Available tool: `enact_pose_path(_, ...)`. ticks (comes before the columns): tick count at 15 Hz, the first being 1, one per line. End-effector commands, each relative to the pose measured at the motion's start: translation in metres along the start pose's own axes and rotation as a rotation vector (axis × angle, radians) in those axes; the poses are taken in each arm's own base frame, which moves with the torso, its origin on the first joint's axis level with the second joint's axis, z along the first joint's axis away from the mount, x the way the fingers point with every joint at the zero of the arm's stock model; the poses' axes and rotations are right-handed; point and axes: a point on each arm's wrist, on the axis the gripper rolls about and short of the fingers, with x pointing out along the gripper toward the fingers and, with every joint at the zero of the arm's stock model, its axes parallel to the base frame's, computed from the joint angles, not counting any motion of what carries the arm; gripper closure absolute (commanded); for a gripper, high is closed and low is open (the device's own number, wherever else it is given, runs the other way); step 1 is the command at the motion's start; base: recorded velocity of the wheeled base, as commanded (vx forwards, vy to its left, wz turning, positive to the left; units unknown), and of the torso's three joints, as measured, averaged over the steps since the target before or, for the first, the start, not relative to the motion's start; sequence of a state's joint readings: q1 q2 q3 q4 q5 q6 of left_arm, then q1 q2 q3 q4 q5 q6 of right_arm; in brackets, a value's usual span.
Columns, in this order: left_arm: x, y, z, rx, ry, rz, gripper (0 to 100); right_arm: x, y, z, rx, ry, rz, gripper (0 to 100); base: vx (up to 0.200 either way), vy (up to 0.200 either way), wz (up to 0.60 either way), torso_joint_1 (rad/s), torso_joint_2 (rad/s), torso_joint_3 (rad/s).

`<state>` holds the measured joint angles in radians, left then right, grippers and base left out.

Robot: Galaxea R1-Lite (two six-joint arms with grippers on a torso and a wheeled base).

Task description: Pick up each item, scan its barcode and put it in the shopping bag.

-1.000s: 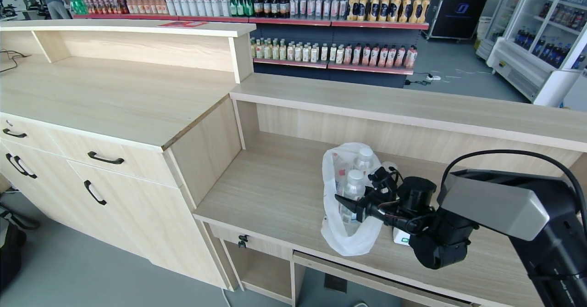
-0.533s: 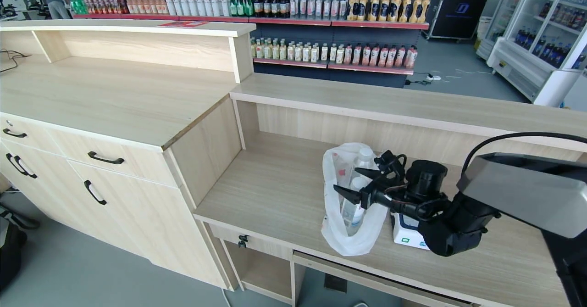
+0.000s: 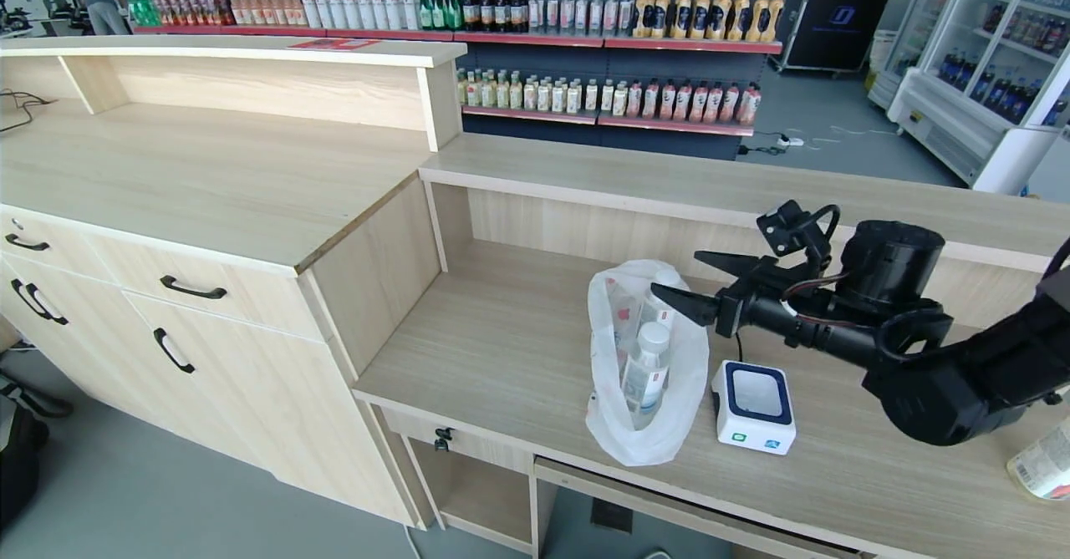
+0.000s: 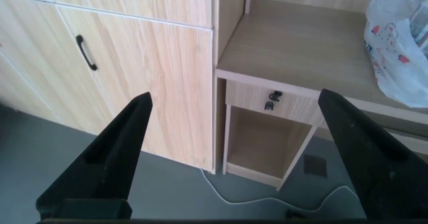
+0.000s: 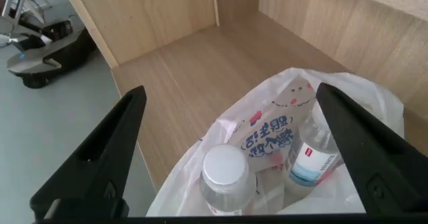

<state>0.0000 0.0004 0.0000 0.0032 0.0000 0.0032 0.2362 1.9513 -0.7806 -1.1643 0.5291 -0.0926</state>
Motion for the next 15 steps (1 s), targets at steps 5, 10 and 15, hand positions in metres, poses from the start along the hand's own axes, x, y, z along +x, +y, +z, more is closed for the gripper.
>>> enact_pose_path(5,0.000,0.000,0.000,0.000,-0.001,0.000,0,-0.086,-0.034,0.070,-0.266,0.060,-0.417,0,0.000,0.000,-0.48,-0.044,0.08,0.046)
enact_pose_path(10,0.000,0.000,0.000,0.000,-0.001,0.000,0,-0.125,-0.039,0.061,-0.181,0.261,-0.850,0,0.000,0.000,-0.60,-0.008,0.04,0.016)
enact_pose_path(15,0.000,0.000,0.000,0.000,-0.001,0.000,0,-0.169,-0.061,0.016,-0.037,0.380,-1.047,0,0.000,0.000,0.00,-0.051,0.10,0.048)
